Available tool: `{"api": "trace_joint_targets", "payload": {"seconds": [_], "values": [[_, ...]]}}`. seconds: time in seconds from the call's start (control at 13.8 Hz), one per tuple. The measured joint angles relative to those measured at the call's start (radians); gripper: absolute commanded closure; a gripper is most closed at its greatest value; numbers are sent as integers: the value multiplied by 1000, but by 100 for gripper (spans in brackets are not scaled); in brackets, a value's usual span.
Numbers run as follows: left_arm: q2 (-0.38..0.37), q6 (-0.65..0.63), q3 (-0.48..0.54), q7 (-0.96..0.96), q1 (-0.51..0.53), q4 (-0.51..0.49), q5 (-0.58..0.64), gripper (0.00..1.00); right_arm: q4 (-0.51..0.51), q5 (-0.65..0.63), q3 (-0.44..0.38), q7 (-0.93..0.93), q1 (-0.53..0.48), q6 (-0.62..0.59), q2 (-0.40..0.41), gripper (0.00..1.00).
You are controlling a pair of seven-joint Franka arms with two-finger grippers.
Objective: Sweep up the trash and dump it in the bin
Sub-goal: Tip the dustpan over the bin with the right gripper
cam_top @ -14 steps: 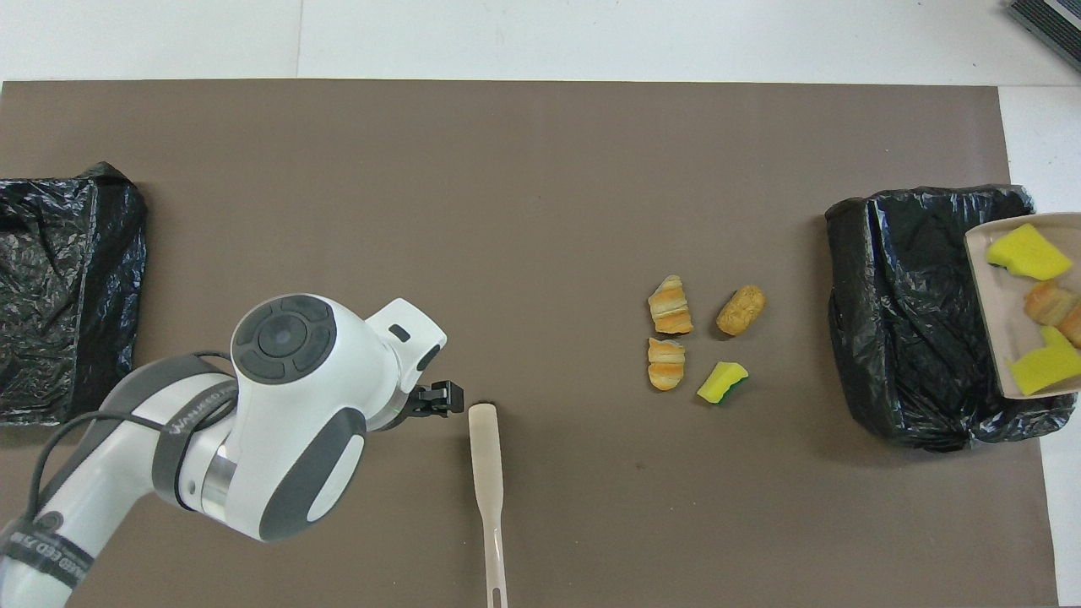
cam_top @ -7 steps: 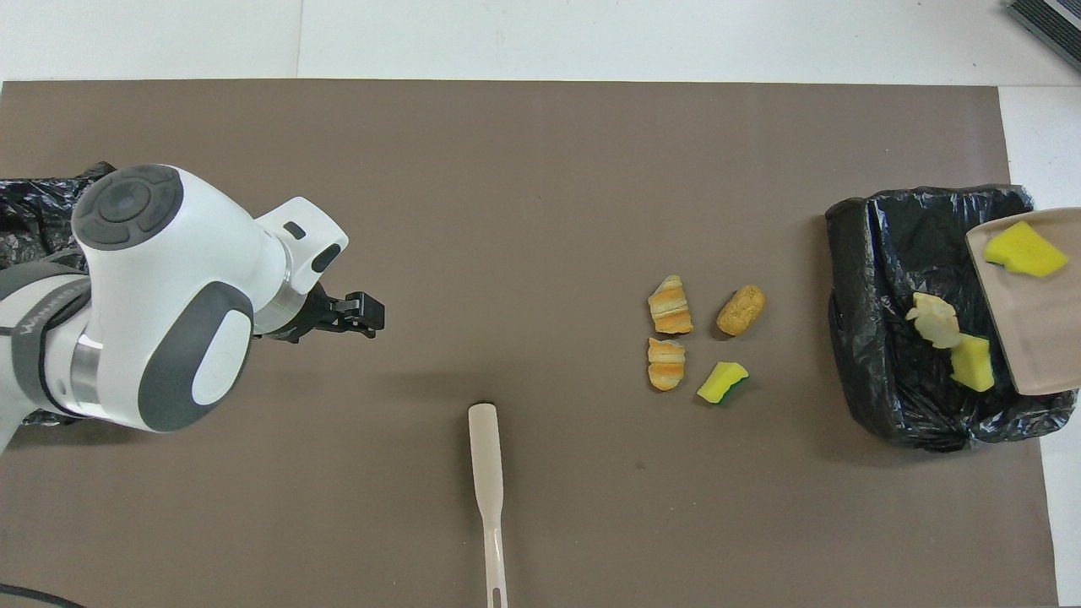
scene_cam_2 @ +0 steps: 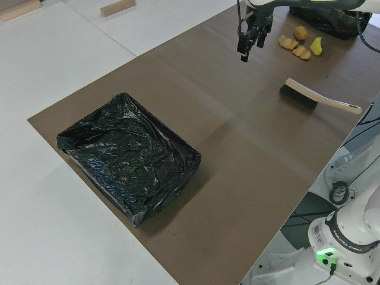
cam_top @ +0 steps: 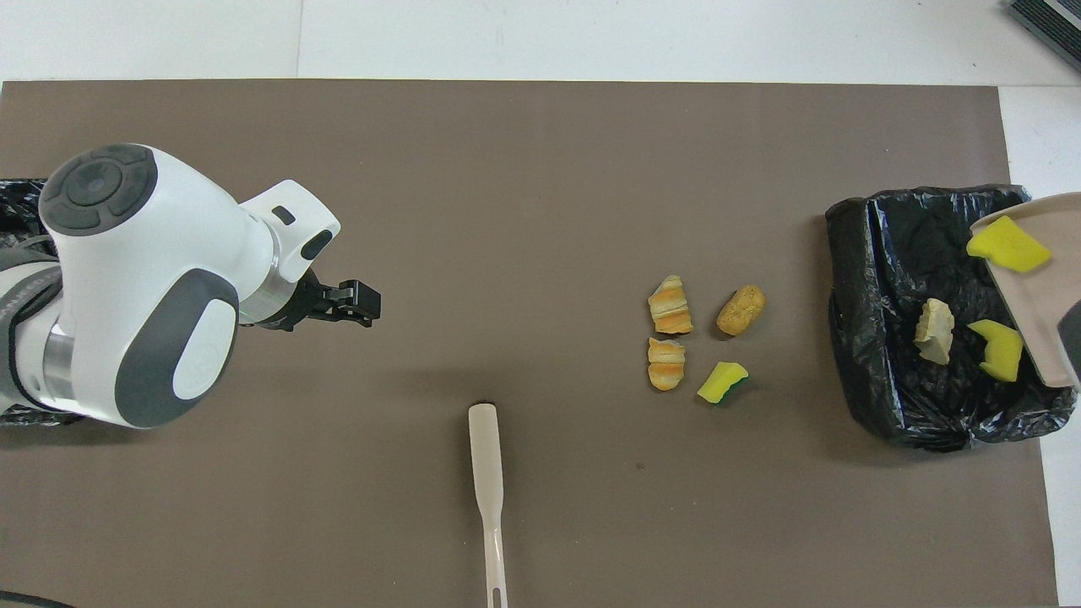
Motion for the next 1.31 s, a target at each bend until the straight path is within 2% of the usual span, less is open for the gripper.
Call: {"api": "trace_joint_targets", "payload": {"seconds": [0.44, 0.58, 0.8, 1.02, 1.31], "values": [[-1, -39, 12, 64, 62, 60, 18, 0, -42, -5, -3, 2, -11, -5, -36, 100], [-4, -96, 68, 139, 63, 111, 26, 0, -23, 92, -4, 30, -11, -72, -67, 100], [-34, -171, 149, 272, 64, 158, 26, 0, 83, 347, 6, 161, -5, -296, -117, 100], [-73, -202, 173, 299, 66, 173, 30, 0, 139, 463, 39, 483, 88, -426, -123, 100], [-110, -243, 173, 328, 71, 207, 44, 0, 135, 630, 54, 1067, 282, -449, -90, 100]]}}
